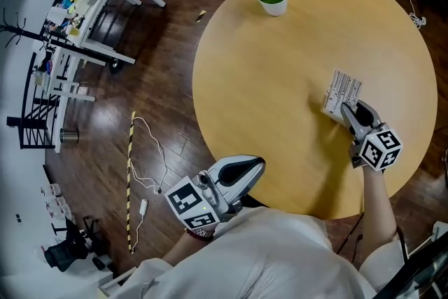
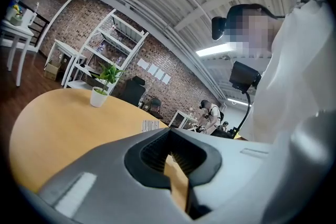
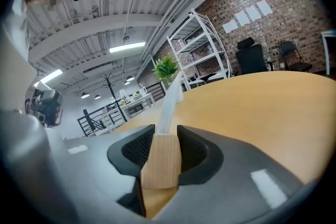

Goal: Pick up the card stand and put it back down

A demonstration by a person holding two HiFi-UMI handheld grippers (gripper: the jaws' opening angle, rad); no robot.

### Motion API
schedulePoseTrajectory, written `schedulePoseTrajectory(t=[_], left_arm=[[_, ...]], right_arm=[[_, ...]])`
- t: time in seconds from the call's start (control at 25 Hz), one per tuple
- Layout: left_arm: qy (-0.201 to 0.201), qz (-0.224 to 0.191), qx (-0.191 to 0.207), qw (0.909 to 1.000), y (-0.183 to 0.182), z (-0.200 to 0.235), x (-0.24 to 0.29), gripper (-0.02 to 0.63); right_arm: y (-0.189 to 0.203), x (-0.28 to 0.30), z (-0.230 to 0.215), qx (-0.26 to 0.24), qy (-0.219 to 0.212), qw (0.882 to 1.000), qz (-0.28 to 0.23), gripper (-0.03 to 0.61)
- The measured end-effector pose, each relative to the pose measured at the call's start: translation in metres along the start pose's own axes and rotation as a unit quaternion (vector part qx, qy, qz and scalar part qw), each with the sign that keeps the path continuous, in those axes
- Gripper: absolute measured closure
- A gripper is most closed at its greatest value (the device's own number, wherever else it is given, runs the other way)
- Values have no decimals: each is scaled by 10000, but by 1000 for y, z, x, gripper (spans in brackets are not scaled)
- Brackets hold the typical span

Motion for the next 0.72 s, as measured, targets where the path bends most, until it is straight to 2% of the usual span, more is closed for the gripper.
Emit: schedulePoseTrajectory(t=[0.16, 0.36, 0.6, 0.72], left_arm=[[59, 68, 432, 9990, -3, 1, 1, 632], [221, 5, 853, 9961, -3, 2, -2, 632], [913, -153, 1062, 9900, 4, -27, -36, 632], [1223, -164, 1056, 9867, 3, -41, -58, 632]], right_arm=[[-21, -10, 27, -134, -149, 9990, -393, 443], [-48, -35, 102, -874, -214, 9929, -778, 442], [-55, -72, 209, -1483, -6, 9821, -1159, 442], [-53, -84, 261, -1509, 68, 9788, -1380, 442]])
Point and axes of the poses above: the fingertips, and each gripper's own axes: x forward along the fingers, z to its left, y out of its underside, the point moved 7 cm from there along -x, backward along the fingers, and after that the axes turned 13 degrees about -y, right-handed, at the moved point
